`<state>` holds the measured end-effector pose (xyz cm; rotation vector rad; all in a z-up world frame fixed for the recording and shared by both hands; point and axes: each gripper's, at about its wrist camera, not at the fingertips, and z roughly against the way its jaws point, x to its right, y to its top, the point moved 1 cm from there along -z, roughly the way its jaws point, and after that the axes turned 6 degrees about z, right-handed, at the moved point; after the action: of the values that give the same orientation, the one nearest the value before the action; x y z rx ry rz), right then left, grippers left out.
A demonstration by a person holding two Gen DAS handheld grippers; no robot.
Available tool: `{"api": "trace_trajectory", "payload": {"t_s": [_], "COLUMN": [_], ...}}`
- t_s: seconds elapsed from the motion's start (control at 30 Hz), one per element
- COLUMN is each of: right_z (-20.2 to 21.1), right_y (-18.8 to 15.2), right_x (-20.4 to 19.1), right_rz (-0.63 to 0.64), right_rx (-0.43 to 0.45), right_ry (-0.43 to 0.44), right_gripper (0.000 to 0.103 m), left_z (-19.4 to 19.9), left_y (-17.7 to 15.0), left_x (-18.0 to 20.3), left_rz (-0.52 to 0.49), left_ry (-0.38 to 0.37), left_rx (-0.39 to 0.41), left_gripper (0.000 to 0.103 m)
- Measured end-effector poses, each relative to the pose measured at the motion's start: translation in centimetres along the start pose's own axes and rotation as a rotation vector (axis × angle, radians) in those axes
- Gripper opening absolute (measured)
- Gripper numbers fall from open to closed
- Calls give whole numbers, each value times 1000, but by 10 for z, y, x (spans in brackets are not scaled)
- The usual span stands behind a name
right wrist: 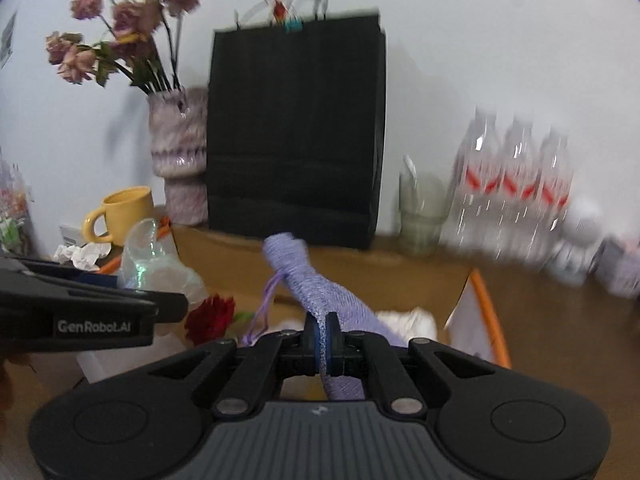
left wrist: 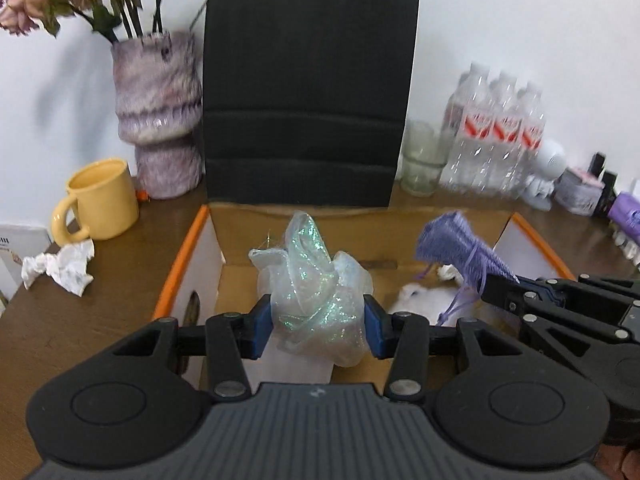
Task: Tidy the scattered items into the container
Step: 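Drop the plastic bag and purple pouch into the box, opening both grippers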
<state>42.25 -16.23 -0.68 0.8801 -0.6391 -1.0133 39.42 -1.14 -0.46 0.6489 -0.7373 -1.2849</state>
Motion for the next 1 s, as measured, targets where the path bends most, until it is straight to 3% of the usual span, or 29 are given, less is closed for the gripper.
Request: {"api": "trace_trajectory", "payload": {"t_s": [0.2, 0.33, 0.43, 0.6, 0.67, 0.73, 0.8, 0.9, 1.0], "right_z": [-5, -4, -2, 8, 12, 18, 24, 34, 44], "right_y": [-10, -12, -11, -6, -5, -3, -1, 0, 0], "right_x": [7, 9, 11, 14, 17, 20, 20, 16, 12], "right_rz": [-37, -64, -89, -110, -128, -148, -152, -144, -138], "right_rx": [-25, -24, -22, -7, -1, 5, 15, 26, 23], "right_ry": [62, 91, 126, 142, 154, 180, 197, 198, 205], "right_gripper": [5, 12, 26, 56, 77, 89, 91, 102, 103], "left_z": [-9, -7, -2, 12, 19, 28, 35, 47, 58], "left_y": [-5, -6, -7, -5, -4, -3, -3, -5, -8], "left_x": [3, 3, -2, -10, -15, -20, -23, -26, -29], "left_rz": [5, 14, 18, 19, 28, 42, 48, 52, 71], "left_ry": [8, 26, 32, 38, 33, 12, 5, 14, 12], "left_rx": [-14, -14, -6, 29, 48, 65, 78, 95, 111], "left_gripper": [53, 68, 83, 94, 100, 103, 103, 103, 103]}}
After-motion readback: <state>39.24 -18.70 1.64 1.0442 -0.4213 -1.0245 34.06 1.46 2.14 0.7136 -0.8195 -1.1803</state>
